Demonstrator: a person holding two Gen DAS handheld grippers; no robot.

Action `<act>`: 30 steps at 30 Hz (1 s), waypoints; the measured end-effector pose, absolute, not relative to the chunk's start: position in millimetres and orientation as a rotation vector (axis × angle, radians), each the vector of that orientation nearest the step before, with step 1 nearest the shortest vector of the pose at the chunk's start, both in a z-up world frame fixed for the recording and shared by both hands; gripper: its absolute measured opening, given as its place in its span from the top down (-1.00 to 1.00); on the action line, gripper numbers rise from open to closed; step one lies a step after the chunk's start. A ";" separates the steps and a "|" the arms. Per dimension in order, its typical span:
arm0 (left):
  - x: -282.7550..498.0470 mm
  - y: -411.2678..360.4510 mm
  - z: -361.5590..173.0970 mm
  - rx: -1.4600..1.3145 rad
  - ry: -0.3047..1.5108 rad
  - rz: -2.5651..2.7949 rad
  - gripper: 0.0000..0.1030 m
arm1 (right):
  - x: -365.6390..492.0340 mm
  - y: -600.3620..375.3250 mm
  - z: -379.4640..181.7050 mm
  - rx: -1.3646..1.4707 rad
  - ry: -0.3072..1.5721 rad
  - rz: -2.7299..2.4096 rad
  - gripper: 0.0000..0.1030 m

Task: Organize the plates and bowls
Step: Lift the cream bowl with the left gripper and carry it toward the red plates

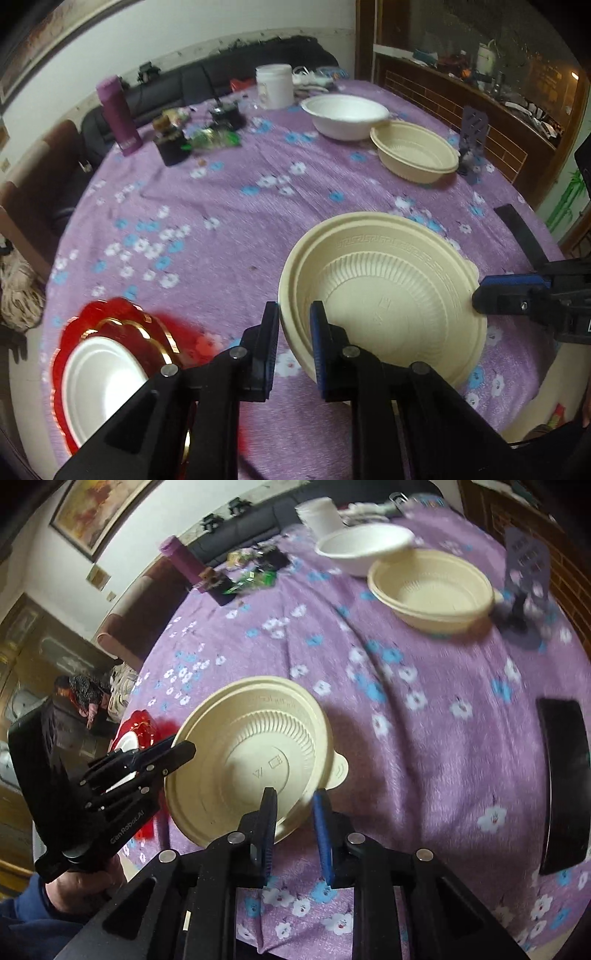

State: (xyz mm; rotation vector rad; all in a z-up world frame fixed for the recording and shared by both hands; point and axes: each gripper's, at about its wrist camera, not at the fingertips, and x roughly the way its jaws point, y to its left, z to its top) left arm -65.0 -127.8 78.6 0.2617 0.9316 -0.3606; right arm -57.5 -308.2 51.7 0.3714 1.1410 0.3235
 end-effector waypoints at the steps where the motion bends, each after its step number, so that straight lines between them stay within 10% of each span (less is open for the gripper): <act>1: -65.5 -126.4 80.5 0.265 0.924 -0.354 0.68 | -57.6 -305.7 53.3 0.364 1.136 0.331 0.57; 30: -69.8 -75.5 84.3 0.180 0.953 -0.243 0.58 | -43.1 -269.4 59.5 0.374 1.118 0.399 0.50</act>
